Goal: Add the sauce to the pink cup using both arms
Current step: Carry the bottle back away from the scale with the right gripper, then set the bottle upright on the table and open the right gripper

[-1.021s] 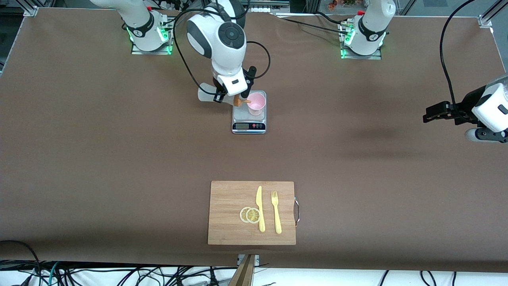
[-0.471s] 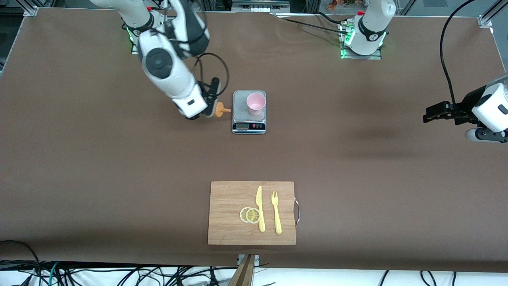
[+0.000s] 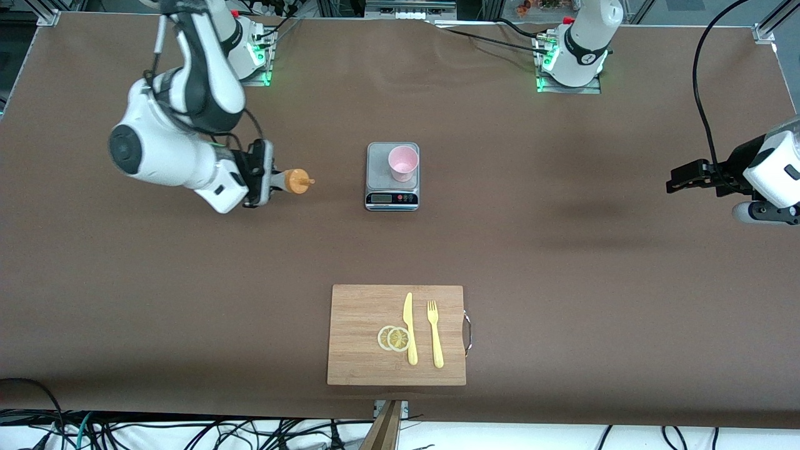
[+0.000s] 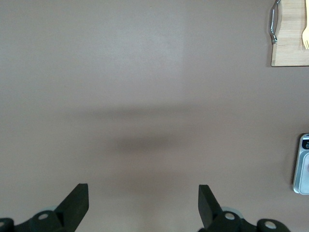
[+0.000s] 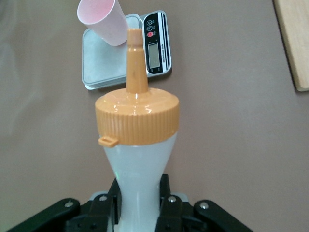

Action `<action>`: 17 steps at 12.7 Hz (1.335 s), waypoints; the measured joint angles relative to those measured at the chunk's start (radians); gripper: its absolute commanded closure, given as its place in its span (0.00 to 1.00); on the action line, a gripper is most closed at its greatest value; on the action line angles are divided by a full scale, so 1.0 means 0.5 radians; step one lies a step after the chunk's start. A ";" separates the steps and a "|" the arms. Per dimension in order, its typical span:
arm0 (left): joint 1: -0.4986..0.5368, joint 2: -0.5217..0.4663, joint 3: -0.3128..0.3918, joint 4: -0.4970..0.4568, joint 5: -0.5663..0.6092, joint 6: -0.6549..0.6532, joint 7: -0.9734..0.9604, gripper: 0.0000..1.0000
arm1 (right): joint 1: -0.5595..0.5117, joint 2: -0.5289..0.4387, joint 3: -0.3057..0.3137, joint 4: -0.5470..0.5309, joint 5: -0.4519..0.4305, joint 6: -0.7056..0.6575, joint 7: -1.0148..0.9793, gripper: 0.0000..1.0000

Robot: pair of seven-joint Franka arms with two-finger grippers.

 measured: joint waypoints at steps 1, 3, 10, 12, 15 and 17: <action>0.000 0.000 0.000 0.000 0.000 0.000 0.000 0.00 | -0.094 0.021 -0.001 -0.002 0.094 -0.059 -0.151 0.68; 0.000 0.000 0.000 0.000 0.000 0.000 0.000 0.00 | -0.278 0.098 -0.002 -0.001 0.275 -0.207 -0.474 0.68; 0.000 0.001 0.000 0.001 0.000 0.000 0.000 0.00 | -0.827 0.631 0.004 0.178 0.721 -0.809 -1.421 0.67; 0.000 0.001 0.000 0.001 0.000 0.000 0.000 0.00 | -0.990 0.833 0.023 0.333 0.823 -1.039 -1.559 0.67; 0.000 0.002 0.000 0.001 0.000 0.000 0.000 0.00 | -1.214 1.049 0.192 0.569 0.867 -1.173 -1.669 0.67; 0.000 0.003 0.000 0.001 0.000 0.000 0.000 0.00 | -1.360 1.122 0.334 0.630 0.867 -1.184 -1.749 0.67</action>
